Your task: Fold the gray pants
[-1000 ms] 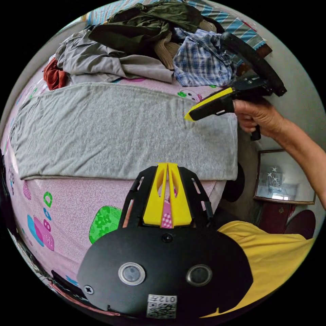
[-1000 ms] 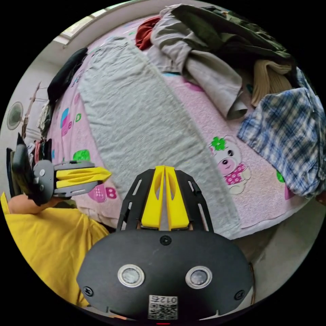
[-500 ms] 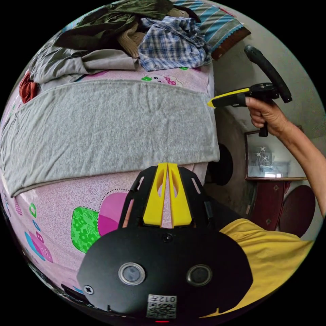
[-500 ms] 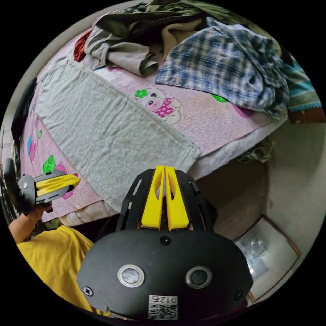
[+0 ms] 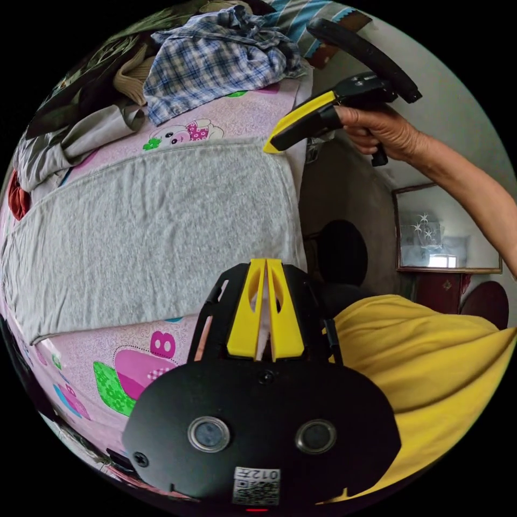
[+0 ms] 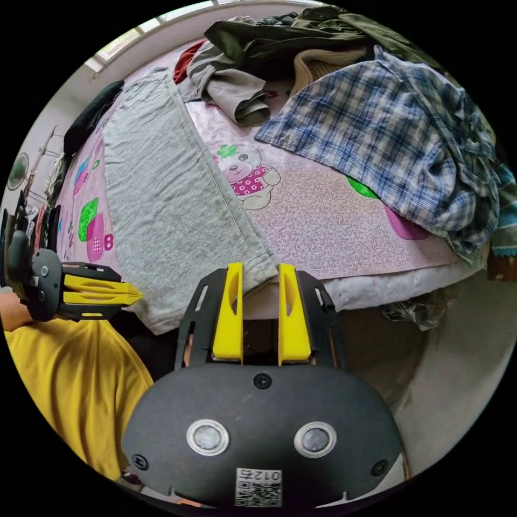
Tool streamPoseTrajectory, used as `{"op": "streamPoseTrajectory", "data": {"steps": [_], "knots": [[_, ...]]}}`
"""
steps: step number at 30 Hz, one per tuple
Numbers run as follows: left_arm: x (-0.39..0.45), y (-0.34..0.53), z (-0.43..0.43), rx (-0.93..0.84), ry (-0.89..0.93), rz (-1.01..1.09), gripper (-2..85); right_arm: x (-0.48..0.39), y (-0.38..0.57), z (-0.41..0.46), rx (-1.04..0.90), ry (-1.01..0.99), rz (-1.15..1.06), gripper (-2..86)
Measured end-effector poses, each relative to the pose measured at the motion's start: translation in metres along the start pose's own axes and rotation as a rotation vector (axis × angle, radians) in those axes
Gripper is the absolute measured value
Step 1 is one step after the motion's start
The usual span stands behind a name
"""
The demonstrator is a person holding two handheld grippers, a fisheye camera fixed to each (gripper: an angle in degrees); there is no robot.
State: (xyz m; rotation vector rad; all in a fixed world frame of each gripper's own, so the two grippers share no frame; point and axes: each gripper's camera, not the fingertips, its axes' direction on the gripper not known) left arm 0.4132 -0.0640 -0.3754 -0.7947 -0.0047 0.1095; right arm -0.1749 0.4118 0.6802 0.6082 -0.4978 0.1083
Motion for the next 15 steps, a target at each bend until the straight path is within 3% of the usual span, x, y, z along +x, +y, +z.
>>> {"op": "streamPoseTrajectory", "data": {"steps": [15], "knots": [[0.061,-0.024,-0.048,-0.005,0.003,-0.169,0.3,0.081,-0.013,-0.001,-0.077,-0.140,-0.228,10.4]]}}
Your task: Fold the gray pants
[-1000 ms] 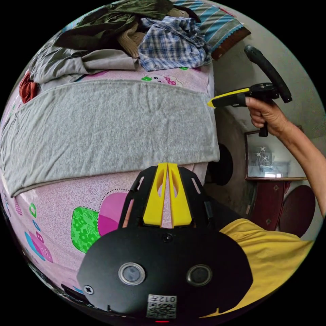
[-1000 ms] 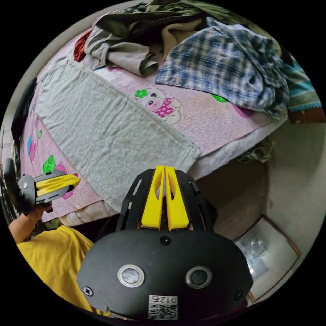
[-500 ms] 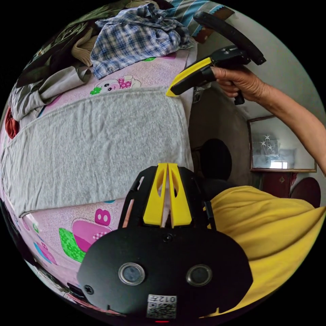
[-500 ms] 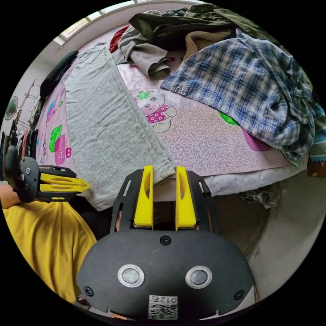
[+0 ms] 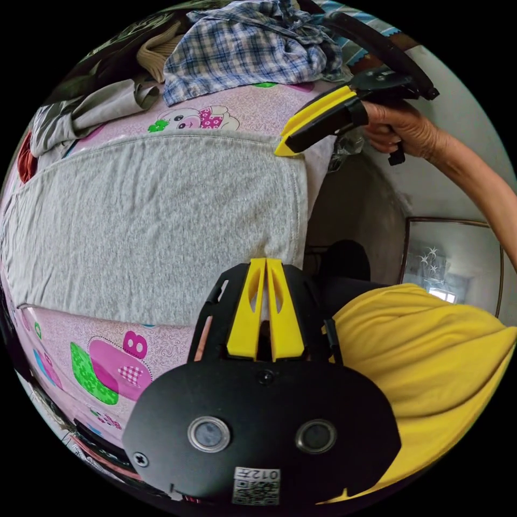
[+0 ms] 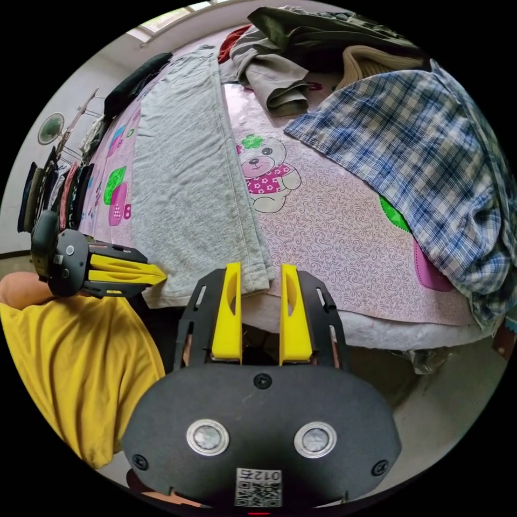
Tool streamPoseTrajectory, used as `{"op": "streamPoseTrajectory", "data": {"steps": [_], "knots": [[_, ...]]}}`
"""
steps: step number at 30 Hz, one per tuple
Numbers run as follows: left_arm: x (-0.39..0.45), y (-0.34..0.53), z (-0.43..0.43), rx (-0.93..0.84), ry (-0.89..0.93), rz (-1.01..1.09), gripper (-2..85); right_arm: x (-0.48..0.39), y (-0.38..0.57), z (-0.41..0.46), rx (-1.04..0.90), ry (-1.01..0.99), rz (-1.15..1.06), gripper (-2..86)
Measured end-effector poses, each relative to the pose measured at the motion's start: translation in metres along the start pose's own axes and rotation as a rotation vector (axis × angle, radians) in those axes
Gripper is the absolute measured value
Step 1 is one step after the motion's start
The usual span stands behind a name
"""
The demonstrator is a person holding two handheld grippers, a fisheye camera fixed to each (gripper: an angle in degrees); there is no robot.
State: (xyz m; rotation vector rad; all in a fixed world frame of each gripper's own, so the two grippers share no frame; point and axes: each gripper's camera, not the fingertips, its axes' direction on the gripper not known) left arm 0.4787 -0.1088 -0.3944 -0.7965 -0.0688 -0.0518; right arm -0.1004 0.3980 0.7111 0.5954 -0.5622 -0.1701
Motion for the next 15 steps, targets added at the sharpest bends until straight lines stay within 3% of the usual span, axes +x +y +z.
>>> {"op": "streamPoseTrajectory", "data": {"steps": [6,12,15], "knots": [[0.005,0.029,-0.046,0.078,0.050,-0.076,0.3,0.031,-0.002,-0.005,-0.066,-0.071,-0.035,8.3],[0.030,0.082,-0.084,0.139,-0.023,-0.061,0.8,0.087,-0.018,-0.005,-0.193,-0.260,0.041,5.9],[0.066,0.099,-0.091,0.149,-0.134,0.053,1.5,0.123,-0.025,-0.004,-0.236,-0.395,0.150,3.5]]}}
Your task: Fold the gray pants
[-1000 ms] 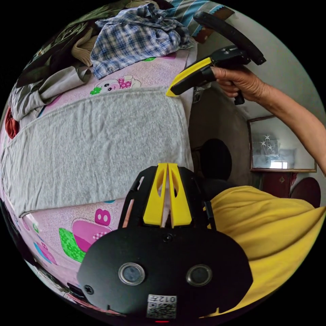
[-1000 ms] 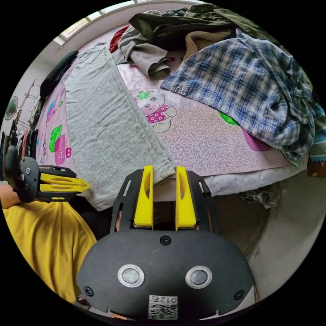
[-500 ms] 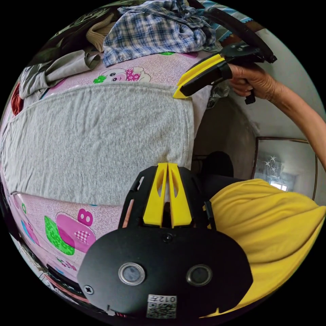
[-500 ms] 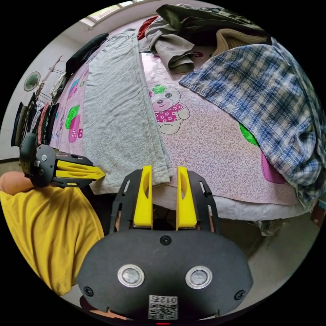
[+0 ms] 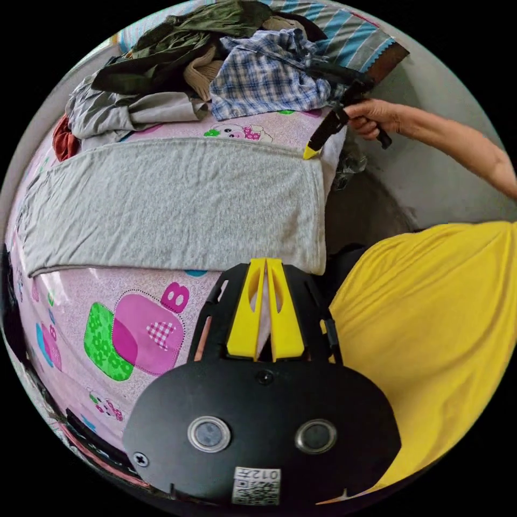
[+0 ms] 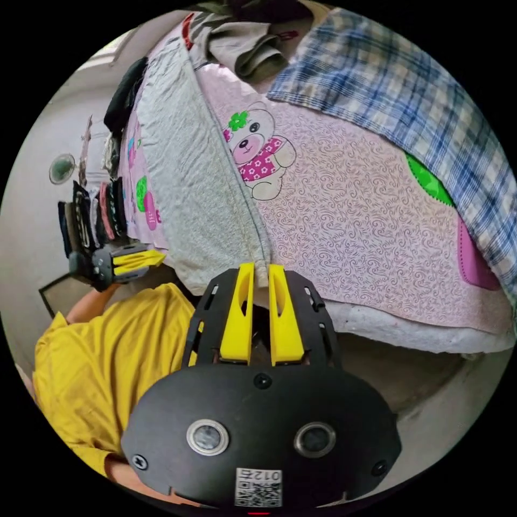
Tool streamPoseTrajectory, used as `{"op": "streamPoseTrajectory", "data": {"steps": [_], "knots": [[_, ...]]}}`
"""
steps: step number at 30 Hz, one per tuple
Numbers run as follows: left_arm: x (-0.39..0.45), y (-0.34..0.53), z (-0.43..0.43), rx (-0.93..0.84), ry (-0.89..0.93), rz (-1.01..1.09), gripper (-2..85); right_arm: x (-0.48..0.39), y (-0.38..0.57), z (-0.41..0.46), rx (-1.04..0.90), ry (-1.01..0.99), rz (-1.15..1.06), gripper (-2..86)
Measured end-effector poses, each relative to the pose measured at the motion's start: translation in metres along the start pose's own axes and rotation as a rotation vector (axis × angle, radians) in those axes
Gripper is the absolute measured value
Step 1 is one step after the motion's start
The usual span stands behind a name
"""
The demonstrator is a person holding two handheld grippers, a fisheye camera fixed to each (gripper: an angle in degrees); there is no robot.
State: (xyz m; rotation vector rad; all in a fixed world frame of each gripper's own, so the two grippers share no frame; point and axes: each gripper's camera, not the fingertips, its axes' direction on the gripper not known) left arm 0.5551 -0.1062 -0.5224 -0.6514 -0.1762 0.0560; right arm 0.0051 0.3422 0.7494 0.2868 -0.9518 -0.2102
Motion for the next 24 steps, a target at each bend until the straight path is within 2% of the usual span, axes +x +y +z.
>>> {"op": "streamPoseTrajectory", "data": {"steps": [3,6,12,19,24], "knots": [[0.049,0.007,-0.003,-0.018,-0.138,0.182,3.4,0.029,-0.002,-0.012,-0.007,-0.160,0.094,2.4],[0.084,0.010,-0.005,-0.013,-0.192,0.261,5.7,0.047,0.002,-0.027,0.003,-0.315,0.149,1.9],[0.149,0.012,-0.006,0.039,-0.375,0.430,10.1,0.076,-0.006,-0.032,-0.014,-0.290,0.250,1.6],[0.213,0.018,0.024,0.033,-0.483,0.752,12.7,0.097,-0.017,-0.037,-0.031,-0.286,0.273,1.5],[0.231,0.023,0.048,0.021,-0.524,0.878,12.4,0.110,-0.020,-0.041,-0.026,-0.308,0.275,1.4]]}}
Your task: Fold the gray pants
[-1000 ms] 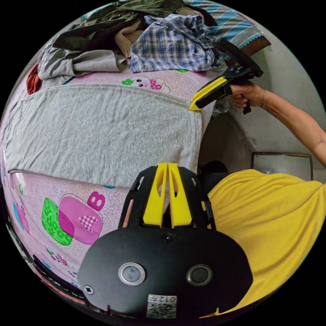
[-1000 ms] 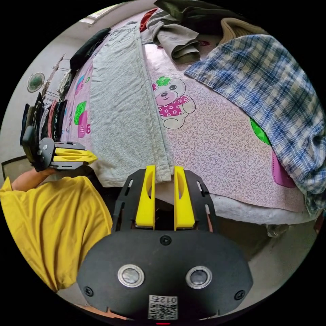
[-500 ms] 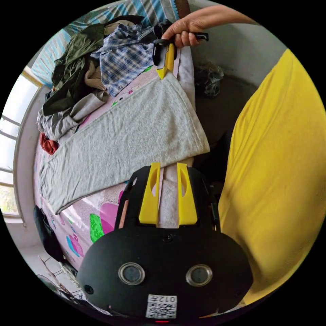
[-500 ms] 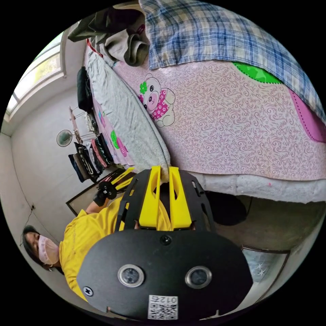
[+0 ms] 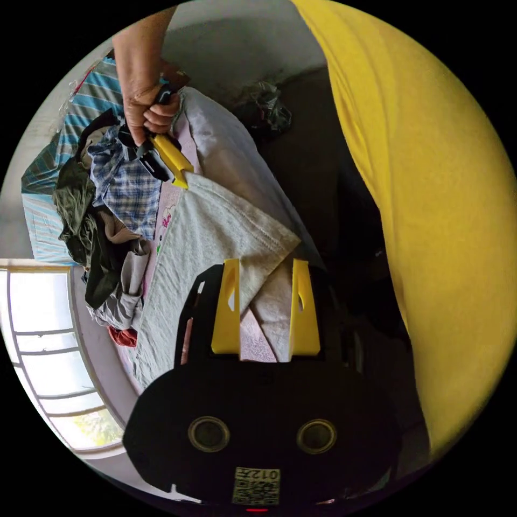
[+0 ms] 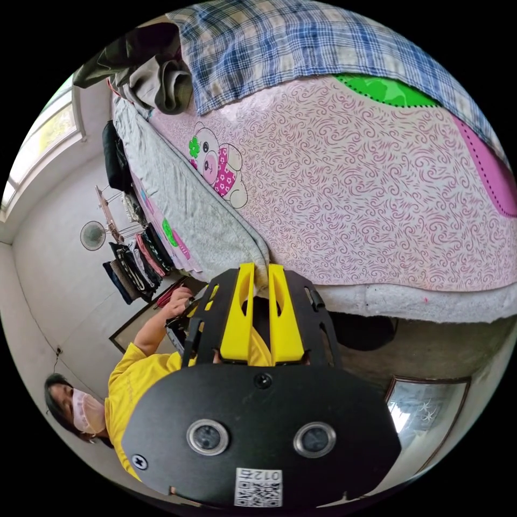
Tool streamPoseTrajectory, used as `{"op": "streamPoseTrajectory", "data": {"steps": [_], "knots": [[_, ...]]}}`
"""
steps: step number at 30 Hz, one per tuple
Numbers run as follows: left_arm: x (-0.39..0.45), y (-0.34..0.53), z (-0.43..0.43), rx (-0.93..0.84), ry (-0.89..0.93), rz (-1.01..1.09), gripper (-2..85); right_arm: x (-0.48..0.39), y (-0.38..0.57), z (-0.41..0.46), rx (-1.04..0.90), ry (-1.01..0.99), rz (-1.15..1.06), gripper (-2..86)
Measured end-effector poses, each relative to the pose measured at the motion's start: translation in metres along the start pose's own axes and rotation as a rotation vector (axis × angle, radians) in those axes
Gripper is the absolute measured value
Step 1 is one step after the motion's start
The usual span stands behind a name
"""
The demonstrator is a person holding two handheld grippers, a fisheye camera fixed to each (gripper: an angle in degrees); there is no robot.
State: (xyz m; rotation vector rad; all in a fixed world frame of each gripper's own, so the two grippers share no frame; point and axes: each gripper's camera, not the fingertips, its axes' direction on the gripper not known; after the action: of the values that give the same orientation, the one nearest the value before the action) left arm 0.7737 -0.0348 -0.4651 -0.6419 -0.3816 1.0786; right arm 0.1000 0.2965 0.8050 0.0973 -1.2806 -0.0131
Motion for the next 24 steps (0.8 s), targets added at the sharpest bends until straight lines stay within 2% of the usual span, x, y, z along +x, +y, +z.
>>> {"op": "streamPoseTrajectory", "data": {"steps": [3,5,11,13,16,19,24], "knots": [[0.003,-0.001,0.015,-0.022,-0.025,0.025,10.8,0.005,-0.001,-0.005,0.012,-0.014,-0.005,1.3],[-0.008,0.002,0.022,-0.030,0.028,-0.020,9.5,0.008,0.000,-0.008,0.025,-0.031,-0.007,1.2],[-0.085,0.052,0.064,0.011,0.442,-0.359,4.1,0.019,0.000,-0.015,0.060,-0.093,0.005,1.0],[-0.115,0.089,0.094,0.072,0.656,-0.560,2.7,0.021,0.000,-0.017,0.073,-0.110,0.004,1.1],[-0.138,0.145,0.124,0.202,0.842,-0.764,1.6,0.023,0.002,-0.021,0.086,-0.158,-0.010,1.2],[-0.141,0.195,0.144,0.303,0.919,-0.880,1.1,0.025,0.003,-0.026,0.099,-0.203,-0.025,1.4],[-0.125,0.235,0.167,0.339,0.935,-0.894,0.6,0.028,0.008,-0.030,0.129,-0.299,-0.053,1.4]]}}
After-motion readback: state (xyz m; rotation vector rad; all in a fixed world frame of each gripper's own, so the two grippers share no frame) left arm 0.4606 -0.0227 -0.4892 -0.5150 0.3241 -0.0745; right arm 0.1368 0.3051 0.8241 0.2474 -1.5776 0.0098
